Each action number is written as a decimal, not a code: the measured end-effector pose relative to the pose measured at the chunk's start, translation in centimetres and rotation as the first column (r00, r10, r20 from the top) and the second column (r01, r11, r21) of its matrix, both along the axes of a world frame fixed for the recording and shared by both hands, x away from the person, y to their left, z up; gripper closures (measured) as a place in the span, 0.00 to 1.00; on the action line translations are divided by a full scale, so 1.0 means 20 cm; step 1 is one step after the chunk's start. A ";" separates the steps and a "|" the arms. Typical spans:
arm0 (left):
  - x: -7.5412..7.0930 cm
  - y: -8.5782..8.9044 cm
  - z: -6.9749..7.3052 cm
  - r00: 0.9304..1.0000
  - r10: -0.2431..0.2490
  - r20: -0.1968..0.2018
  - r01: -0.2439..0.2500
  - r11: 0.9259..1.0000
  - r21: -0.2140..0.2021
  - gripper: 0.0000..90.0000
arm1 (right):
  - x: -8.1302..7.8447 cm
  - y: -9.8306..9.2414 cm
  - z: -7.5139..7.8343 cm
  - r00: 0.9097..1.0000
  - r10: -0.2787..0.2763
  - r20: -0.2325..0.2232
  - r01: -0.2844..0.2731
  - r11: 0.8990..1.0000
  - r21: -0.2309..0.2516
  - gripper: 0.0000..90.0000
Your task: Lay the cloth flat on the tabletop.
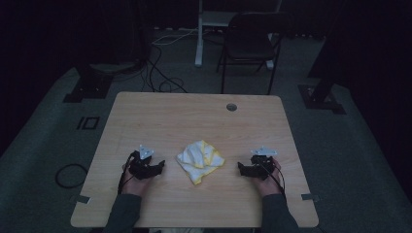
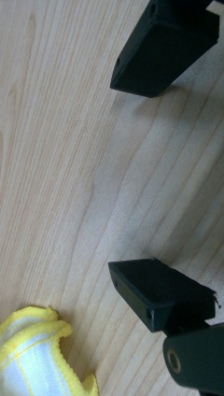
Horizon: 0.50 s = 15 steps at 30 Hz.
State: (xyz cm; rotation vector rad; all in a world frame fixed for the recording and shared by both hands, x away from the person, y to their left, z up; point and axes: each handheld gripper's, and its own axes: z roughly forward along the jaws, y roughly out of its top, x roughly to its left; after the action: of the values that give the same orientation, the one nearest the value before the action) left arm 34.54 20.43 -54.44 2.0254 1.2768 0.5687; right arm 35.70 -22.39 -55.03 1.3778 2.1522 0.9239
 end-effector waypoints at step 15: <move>0.00 0.00 0.00 1.000 -0.007 0.001 0.007 1.000 -0.001 0.40 | 0.00 0.00 0.00 1.000 0.006 0.000 -0.006 1.000 0.000 0.13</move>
State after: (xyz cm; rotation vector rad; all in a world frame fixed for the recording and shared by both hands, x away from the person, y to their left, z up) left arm 34.63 20.36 -54.44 2.0275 1.2681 0.5658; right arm 35.71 -22.37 -55.03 1.3719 2.1569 0.9257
